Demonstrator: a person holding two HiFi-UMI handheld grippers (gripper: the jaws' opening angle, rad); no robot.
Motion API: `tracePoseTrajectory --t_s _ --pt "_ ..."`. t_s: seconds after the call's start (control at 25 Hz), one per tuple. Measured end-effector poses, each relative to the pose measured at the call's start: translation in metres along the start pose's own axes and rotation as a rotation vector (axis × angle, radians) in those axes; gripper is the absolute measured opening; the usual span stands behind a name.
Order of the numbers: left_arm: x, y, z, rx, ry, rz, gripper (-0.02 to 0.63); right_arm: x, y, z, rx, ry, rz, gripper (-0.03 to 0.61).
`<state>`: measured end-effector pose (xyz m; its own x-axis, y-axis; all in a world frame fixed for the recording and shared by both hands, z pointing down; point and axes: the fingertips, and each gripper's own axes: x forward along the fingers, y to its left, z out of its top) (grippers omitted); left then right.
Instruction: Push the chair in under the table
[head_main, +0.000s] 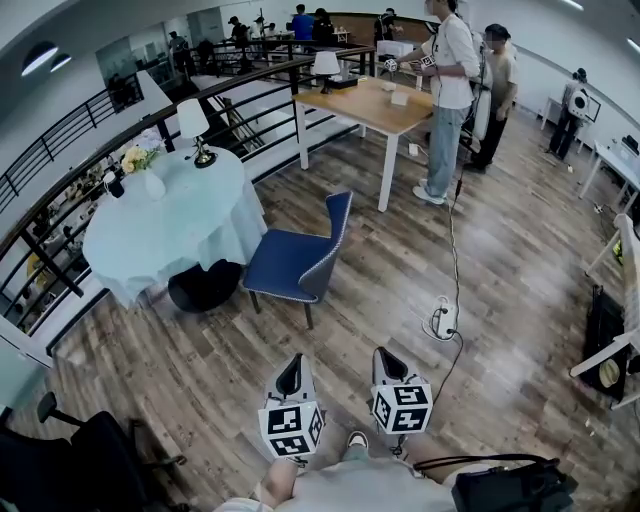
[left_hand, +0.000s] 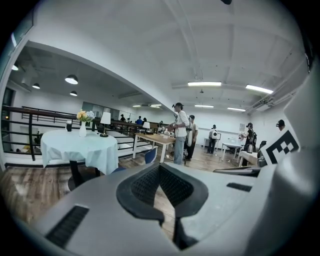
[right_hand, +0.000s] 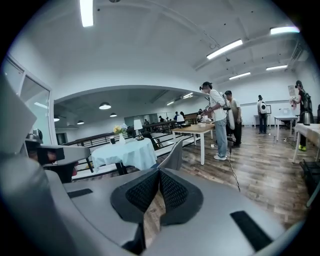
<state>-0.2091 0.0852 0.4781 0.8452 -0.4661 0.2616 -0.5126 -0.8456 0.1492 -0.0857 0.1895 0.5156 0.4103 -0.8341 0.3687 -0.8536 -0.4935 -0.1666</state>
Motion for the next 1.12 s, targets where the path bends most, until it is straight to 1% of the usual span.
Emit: tracePoseTrajectory --t_s 0.32,0.56,0.92,1.12 --pt "0.038 -0.022 0.002 -0.011 0.001 0.021 0.003 0.024 -0.039 0.014 -0.018 0.015 0.026 0.017" --pt "0.067 -0.032 0.003 -0.012 0.016 0.024 0.003 0.043 -0.057 0.019 -0.021 0.033 0.048 0.018" --pt "0.097 -0.049 0.006 0.006 0.027 0.019 0.003 0.058 -0.086 0.020 0.000 0.063 0.077 0.017" --pt "0.109 -0.049 0.002 0.013 0.044 0.024 0.003 0.068 -0.097 0.018 0.012 0.078 0.076 0.017"
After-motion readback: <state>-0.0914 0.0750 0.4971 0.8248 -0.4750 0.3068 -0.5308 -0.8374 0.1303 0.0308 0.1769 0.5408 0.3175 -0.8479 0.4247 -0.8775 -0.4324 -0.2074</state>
